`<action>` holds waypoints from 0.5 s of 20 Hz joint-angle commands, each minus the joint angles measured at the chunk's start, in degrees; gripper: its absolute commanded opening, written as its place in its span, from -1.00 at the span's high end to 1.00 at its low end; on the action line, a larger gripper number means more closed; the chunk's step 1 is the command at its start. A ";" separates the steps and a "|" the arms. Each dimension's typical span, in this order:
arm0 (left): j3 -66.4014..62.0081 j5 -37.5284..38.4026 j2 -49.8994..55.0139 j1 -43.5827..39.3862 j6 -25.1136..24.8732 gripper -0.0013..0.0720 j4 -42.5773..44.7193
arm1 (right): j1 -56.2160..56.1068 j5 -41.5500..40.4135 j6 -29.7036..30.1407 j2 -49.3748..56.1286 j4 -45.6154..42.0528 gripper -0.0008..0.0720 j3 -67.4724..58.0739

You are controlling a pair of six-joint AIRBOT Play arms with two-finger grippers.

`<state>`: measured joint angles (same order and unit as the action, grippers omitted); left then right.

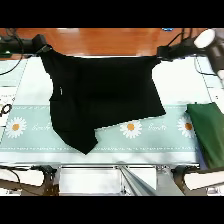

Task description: Fold the shirts.

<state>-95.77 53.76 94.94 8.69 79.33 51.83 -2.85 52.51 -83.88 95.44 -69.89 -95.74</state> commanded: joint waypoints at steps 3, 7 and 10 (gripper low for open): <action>-3.63 5.46 8.33 -0.81 8.61 -0.35 0.96 | 1.75 -0.13 -7.02 11.63 5.86 -0.03 -5.64; -2.82 20.02 4.33 4.31 9.64 -0.41 6.99 | 9.40 20.11 -4.74 9.53 10.08 -0.11 -7.26; 8.28 22.40 -7.63 7.15 6.45 -0.41 13.44 | 15.17 32.57 -2.47 5.29 3.96 -0.11 -3.48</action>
<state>-94.48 70.28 94.94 13.30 87.57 58.83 7.53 71.46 -88.23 103.24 -62.96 -101.30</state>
